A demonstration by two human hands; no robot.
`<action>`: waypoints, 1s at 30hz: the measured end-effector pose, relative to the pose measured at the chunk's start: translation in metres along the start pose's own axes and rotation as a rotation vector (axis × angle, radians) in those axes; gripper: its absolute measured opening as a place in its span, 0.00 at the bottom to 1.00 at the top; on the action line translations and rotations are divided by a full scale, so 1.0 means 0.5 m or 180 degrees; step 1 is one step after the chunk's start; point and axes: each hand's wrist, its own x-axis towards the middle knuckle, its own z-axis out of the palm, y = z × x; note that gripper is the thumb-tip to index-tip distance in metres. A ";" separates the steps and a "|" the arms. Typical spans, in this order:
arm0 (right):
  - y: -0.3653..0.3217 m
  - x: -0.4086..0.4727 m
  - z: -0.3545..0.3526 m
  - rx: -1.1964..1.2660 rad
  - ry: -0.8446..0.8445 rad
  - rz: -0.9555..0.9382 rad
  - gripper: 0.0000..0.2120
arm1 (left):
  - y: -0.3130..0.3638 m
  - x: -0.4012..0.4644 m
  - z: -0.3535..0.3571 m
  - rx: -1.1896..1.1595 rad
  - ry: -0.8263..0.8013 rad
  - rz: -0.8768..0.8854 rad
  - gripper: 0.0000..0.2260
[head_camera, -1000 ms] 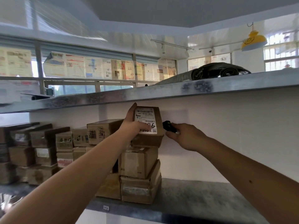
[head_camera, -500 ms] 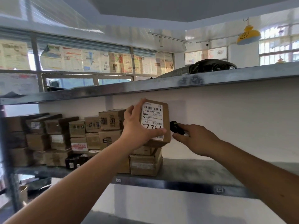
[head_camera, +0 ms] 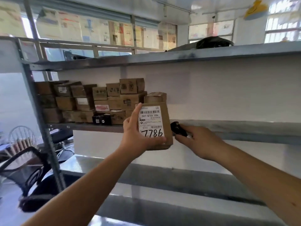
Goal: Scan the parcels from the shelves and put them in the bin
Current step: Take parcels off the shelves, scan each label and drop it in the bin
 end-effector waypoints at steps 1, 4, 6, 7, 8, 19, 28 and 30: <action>-0.008 -0.029 0.005 -0.0019 -0.0056 0.0034 0.25 | -0.007 -0.031 -0.003 -0.0014 -0.0002 0.0039 0.60; -0.026 -0.108 0.017 -0.0151 -0.0157 0.0175 0.25 | -0.028 -0.116 0.000 -0.0054 0.0071 0.0135 0.59; -0.033 -0.157 0.024 -0.0075 -0.0231 0.0311 0.25 | -0.038 -0.163 0.004 -0.0059 0.0094 0.0106 0.58; -0.036 -0.180 0.028 -0.0003 -0.0290 0.0385 0.26 | -0.045 -0.181 0.005 -0.0042 0.0104 0.0084 0.58; -0.038 -0.202 0.030 0.0055 -0.0351 0.0437 0.26 | -0.052 -0.193 0.005 -0.0026 0.0130 0.0066 0.58; 0.009 -0.391 0.099 0.0234 -0.1050 0.0532 0.24 | -0.159 -0.313 0.034 0.0333 0.0197 -0.0274 0.57; 0.011 -0.457 0.137 -0.0143 -0.1295 0.0447 0.28 | -0.176 -0.405 0.058 0.0577 0.0171 -0.0200 0.57; 0.009 -0.463 0.145 -0.0215 -0.1349 0.0436 0.30 | -0.176 -0.413 0.056 0.0602 0.0116 -0.0155 0.57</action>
